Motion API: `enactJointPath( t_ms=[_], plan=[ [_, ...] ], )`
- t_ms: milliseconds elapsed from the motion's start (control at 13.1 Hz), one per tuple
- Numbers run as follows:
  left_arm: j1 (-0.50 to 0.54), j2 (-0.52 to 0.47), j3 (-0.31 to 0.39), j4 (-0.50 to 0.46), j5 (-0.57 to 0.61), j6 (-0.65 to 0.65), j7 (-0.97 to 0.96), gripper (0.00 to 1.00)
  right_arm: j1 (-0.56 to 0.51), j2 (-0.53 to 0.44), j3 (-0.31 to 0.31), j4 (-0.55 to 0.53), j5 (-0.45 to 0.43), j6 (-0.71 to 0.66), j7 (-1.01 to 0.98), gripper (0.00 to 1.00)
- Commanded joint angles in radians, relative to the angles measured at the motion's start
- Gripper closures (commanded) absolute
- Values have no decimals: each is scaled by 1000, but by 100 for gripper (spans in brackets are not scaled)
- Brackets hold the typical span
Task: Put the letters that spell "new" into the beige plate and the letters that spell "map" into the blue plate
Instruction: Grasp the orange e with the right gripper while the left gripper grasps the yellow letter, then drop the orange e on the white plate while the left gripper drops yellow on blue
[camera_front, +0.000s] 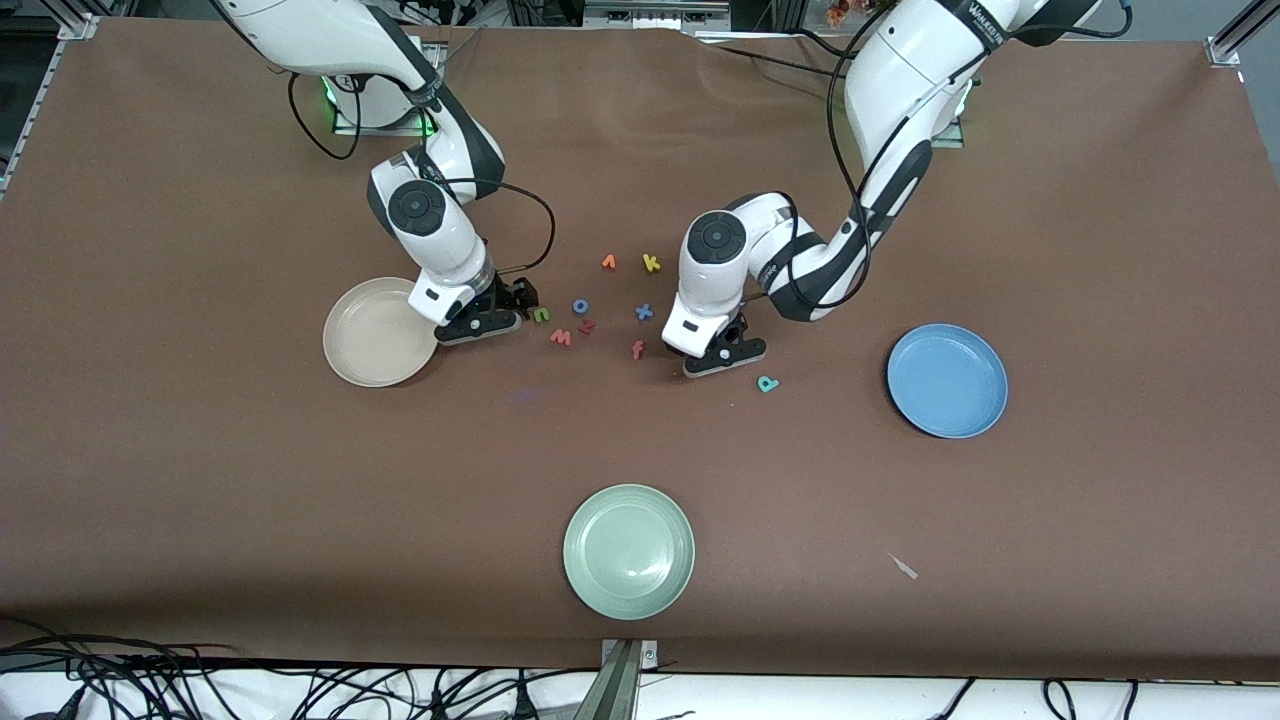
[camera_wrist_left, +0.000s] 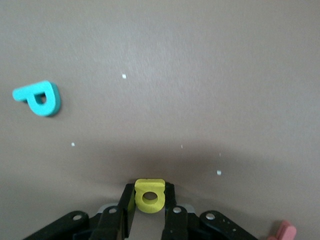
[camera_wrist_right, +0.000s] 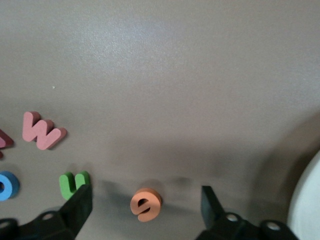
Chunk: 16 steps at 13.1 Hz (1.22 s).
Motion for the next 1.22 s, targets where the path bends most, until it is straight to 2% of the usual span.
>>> enactJointPath(
  t_ms=[0,153,305,458,534,687,763,992,1145],
  plan=[
    [36,-8,-11,38,23,-60,34,92,1,-1,-6,-22,-21,15,23,12],
    [114,-47,-66,39,-26,-142,120,92,1,5,-8,-24,-21,16,23,13],
    [219,-87,-123,58,-87,-260,265,92,1,13,-11,-27,-21,19,25,19],
    [308,-120,-147,58,-113,-330,382,92,1,14,-11,-38,-21,21,25,25],
    [348,-133,-151,58,-115,-377,451,92,1,14,-11,-41,-21,21,25,34],
    [427,-156,-152,50,-117,-465,609,92,1,14,-11,-39,-21,19,25,44],
    [462,-171,-152,40,-117,-477,667,92,1,14,-11,-39,-21,19,25,48],
    [563,-214,-155,-52,-117,-439,784,92,1,14,-11,-39,-21,18,25,69],
    [634,-293,-166,-188,-118,-325,841,92,1,7,-11,-39,-23,12,17,80]
  ],
)
